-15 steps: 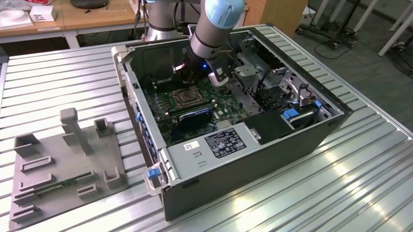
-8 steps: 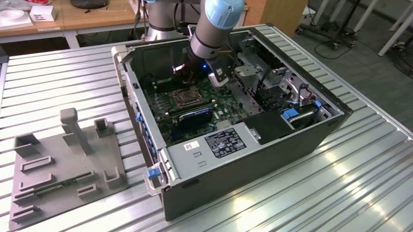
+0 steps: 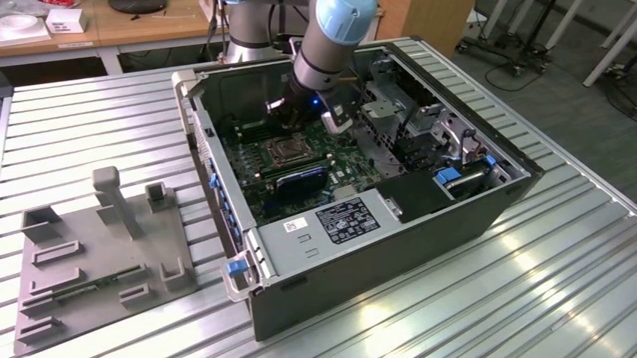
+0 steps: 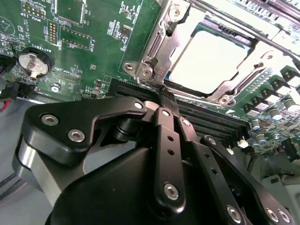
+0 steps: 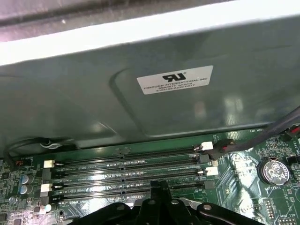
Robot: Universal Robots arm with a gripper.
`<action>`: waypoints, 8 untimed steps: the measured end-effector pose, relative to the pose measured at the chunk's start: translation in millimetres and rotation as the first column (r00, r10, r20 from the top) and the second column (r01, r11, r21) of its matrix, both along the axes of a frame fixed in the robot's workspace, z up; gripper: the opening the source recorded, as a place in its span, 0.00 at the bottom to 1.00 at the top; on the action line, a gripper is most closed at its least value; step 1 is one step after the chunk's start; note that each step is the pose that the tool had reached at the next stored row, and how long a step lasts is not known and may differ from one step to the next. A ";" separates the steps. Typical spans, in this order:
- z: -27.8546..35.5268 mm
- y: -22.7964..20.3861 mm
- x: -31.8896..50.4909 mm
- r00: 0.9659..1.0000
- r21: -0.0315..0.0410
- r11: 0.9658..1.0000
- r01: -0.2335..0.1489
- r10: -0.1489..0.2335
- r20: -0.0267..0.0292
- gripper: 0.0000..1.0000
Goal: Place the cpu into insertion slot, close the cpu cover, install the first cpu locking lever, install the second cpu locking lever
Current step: 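Install the first cpu locking lever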
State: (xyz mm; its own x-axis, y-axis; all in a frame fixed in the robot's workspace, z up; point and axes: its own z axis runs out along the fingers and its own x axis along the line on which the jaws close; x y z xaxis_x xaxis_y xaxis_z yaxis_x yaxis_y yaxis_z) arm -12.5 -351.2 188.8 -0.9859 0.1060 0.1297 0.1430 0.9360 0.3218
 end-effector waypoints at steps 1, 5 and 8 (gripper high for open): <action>0.8 0.0 0.0 1.000 0.000 1.000 0.000 0.000 0.000 0.11; 6.4 0.0 0.0 1.000 0.000 1.000 0.000 0.000 0.000 0.11; 11.5 0.0 -0.1 1.000 0.000 1.000 0.000 0.000 0.000 0.11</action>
